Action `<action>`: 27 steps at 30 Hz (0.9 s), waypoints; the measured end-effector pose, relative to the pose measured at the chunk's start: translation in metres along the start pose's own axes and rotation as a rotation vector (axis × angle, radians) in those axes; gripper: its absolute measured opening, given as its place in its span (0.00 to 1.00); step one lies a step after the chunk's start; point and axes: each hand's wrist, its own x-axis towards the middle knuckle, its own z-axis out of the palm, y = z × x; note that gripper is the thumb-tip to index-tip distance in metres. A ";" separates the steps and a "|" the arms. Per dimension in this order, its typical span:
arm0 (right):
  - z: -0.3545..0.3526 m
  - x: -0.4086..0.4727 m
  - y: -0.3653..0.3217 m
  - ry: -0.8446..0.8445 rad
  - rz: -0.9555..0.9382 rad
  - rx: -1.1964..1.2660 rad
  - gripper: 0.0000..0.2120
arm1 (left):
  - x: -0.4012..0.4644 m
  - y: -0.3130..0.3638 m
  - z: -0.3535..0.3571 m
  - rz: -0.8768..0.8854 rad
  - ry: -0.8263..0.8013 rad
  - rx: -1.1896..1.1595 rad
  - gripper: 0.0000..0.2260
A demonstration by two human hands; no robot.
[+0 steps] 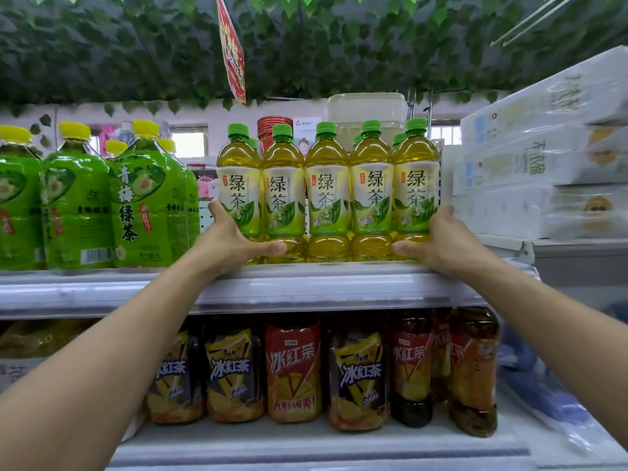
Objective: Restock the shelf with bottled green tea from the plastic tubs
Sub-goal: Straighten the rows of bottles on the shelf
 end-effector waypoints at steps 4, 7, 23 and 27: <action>-0.001 -0.004 0.000 -0.011 0.010 -0.001 0.50 | -0.005 0.001 0.000 0.013 0.010 -0.005 0.66; 0.001 -0.006 -0.005 -0.034 0.037 0.014 0.60 | -0.007 0.001 -0.001 0.016 0.006 -0.010 0.66; 0.011 -0.006 -0.010 0.053 0.047 -0.167 0.60 | -0.010 0.005 -0.004 0.000 -0.020 0.048 0.68; 0.010 -0.008 -0.007 0.047 0.064 -0.206 0.53 | -0.020 0.008 -0.007 -0.035 -0.012 0.304 0.59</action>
